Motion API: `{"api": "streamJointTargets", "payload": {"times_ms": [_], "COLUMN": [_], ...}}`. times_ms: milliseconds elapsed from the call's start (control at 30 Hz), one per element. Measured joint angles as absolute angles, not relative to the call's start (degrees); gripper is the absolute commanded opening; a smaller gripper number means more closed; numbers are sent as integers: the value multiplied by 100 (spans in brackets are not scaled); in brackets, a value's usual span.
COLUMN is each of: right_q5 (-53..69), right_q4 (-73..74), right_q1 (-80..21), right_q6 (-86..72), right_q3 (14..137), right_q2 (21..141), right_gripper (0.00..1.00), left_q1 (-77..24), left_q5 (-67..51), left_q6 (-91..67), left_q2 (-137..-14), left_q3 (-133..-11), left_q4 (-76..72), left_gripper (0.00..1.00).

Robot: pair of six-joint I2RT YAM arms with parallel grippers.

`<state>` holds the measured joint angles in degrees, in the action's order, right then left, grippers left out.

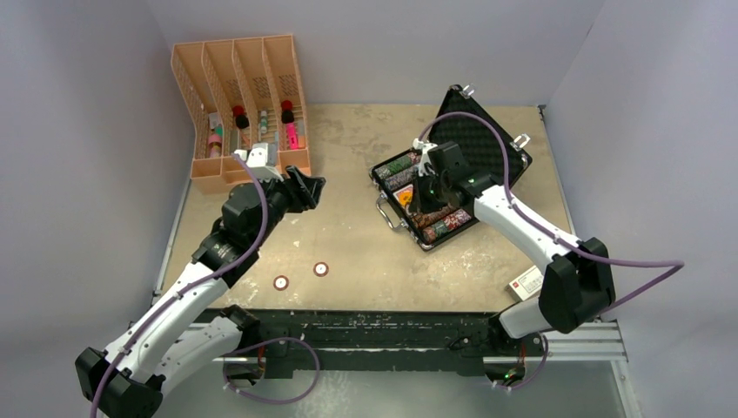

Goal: Pack up texas hold em set

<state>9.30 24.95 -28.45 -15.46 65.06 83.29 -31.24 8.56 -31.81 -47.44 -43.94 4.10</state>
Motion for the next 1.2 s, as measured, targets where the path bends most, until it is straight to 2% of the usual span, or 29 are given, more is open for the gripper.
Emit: {"api": "streamJointTargets", "payload": {"times_ms": [367,1200], "right_q5": [565,-10], "right_q4": [2587,2788], "right_q1": [-2845,-2862], "right_q6": [-1594,-1973], "right_q3": [6224,6460], "right_q2": [8635,9266], "right_gripper": [0,0], "left_q1": [-3124,-3124], "left_q5": [923,923], "left_q6": [-3181,-3188], "left_q2": [-4779,-4816], "left_q3": [-4394,-4392], "left_q4": [447,528], "left_gripper": [56,55]}}
